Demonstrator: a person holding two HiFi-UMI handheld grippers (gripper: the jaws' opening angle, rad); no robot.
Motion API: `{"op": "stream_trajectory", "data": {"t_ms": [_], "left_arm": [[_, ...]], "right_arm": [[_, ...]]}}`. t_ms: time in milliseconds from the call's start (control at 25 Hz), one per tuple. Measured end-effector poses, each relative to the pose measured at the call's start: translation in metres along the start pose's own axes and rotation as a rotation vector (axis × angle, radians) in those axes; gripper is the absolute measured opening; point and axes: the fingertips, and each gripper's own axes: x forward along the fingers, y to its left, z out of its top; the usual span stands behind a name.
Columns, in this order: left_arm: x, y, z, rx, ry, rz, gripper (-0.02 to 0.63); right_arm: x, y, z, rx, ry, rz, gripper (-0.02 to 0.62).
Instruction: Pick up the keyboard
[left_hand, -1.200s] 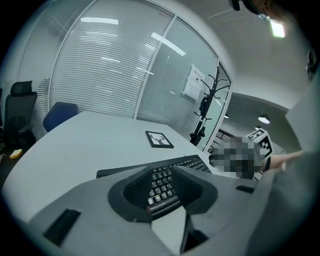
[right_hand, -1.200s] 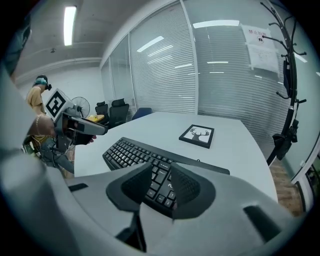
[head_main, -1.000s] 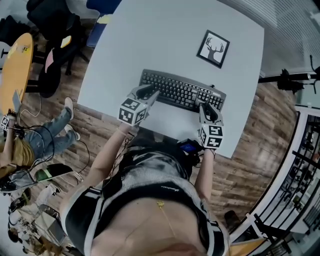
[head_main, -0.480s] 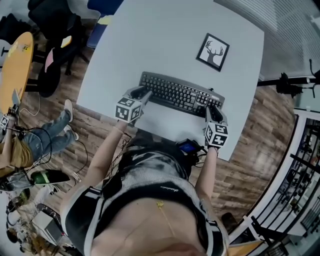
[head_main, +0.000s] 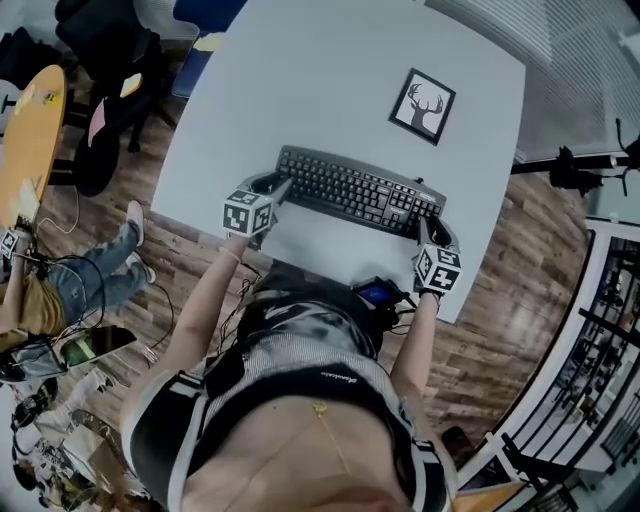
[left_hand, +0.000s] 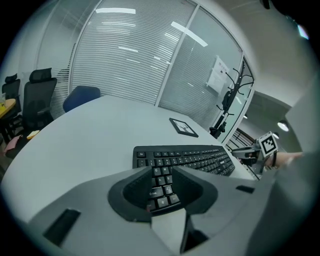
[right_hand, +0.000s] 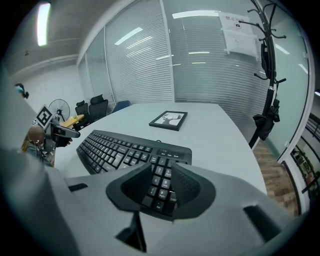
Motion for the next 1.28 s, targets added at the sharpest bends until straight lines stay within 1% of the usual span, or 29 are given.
{"op": "stream_trajectory", "data": {"t_ms": [200,280,360,480,560,760,880,1040,1160,1280], "left_arm": [[0.003,0.009,-0.002,0.012,0.020,0.009,0.120],[0.006,0.013,-0.004,0.023,0.033,0.007,0.120],[0.009,0.017,-0.006,0.016,0.041,0.001,0.133],[0.012,0.025,-0.008,-0.017,0.042,0.008,0.146],[0.018,0.030,-0.013,-0.048,0.043,-0.003,0.147],[0.028,0.039,-0.022,-0.111,0.058,-0.028,0.185],[0.031,0.042,-0.025,-0.156,0.071,-0.040,0.205],[0.035,0.044,-0.027,-0.179,0.084,-0.066,0.229],[0.039,0.043,-0.032,-0.201,0.096,-0.110,0.242],[0.040,0.039,-0.034,-0.212,0.111,-0.159,0.259]], "right_arm": [[0.001,-0.012,-0.005,-0.001,0.012,-0.013,0.126],[0.003,-0.016,-0.006,0.003,0.017,-0.013,0.144],[0.004,-0.020,-0.007,0.017,0.015,-0.010,0.151],[0.004,-0.027,-0.009,0.033,0.022,-0.011,0.163],[0.005,-0.030,-0.010,0.045,0.025,-0.007,0.175],[0.010,-0.034,-0.012,0.081,0.029,0.018,0.193],[0.014,-0.036,-0.015,0.090,0.048,0.042,0.219],[0.019,-0.037,-0.019,0.090,0.065,0.051,0.222],[0.023,-0.037,-0.020,0.100,0.074,0.064,0.235],[0.027,-0.034,-0.021,0.110,0.082,0.098,0.258]]}}
